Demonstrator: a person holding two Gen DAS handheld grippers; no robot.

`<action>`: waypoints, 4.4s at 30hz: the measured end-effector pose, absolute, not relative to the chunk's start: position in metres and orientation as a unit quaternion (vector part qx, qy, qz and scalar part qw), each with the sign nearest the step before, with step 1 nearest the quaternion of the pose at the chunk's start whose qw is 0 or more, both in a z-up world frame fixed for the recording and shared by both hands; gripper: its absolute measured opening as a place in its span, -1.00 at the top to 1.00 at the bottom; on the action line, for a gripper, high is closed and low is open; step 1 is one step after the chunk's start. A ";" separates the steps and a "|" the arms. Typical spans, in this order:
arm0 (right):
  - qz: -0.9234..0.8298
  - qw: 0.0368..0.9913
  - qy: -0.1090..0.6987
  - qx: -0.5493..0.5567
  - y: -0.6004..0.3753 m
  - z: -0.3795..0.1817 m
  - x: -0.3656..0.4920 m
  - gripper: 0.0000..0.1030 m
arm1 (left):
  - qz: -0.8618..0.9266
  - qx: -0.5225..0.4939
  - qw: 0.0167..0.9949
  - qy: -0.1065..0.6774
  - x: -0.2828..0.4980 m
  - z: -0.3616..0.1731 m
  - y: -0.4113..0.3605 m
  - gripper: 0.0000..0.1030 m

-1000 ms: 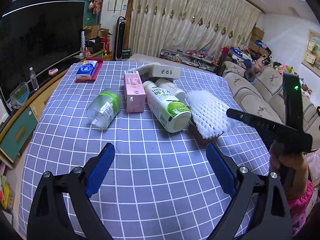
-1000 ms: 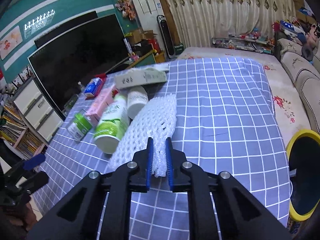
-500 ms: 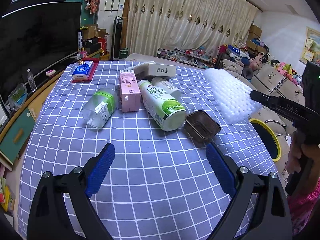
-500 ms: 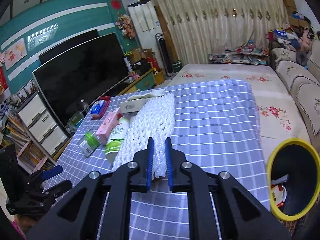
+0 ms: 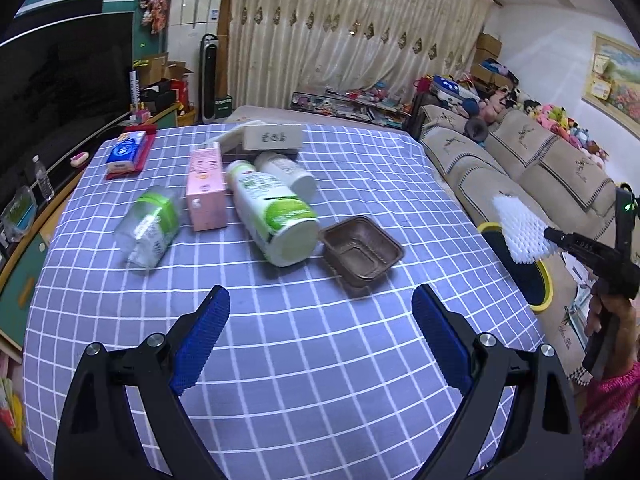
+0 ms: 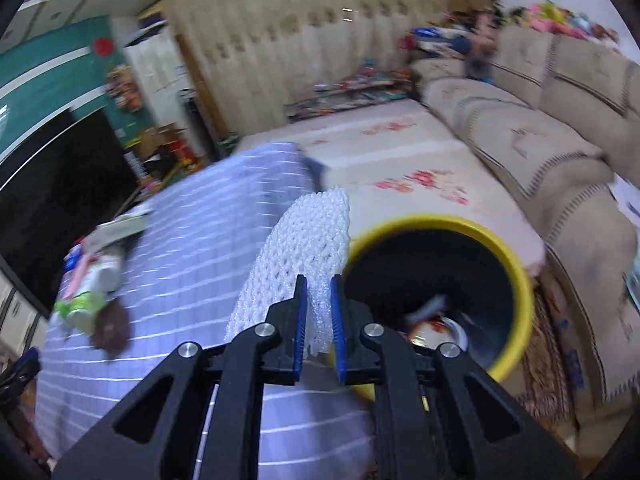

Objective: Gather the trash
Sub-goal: 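Carry the foam net into the bin and open the right gripper, then grasp the brown plastic food tray by its rim with the left gripper, then carry the brown tray into the bin and open the left gripper, then grasp the green-labelled coconut water bottle with the right gripper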

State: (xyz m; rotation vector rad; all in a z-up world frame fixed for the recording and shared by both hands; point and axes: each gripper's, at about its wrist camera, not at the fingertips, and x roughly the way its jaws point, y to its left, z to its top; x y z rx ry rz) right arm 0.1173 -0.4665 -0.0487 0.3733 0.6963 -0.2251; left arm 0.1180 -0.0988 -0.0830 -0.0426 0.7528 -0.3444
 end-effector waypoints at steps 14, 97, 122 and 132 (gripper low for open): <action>-0.207 0.877 0.374 0.218 -0.545 -0.125 0.125 0.00 | -0.192 0.013 0.907 0.374 0.122 -0.084 -0.139 -0.77; -0.230 0.908 0.267 0.227 -0.561 -0.065 0.040 -0.36 | -0.429 0.170 0.813 0.354 0.161 -0.079 -0.389 0.90; -0.270 0.892 0.269 0.244 -0.600 -0.075 0.012 -0.48 | -0.432 0.176 0.788 0.402 0.204 -0.129 -0.508 -0.29; -0.236 0.901 0.290 0.222 -0.570 -0.077 0.042 -0.50 | -0.392 0.096 0.839 0.366 0.178 -0.074 -0.376 -0.55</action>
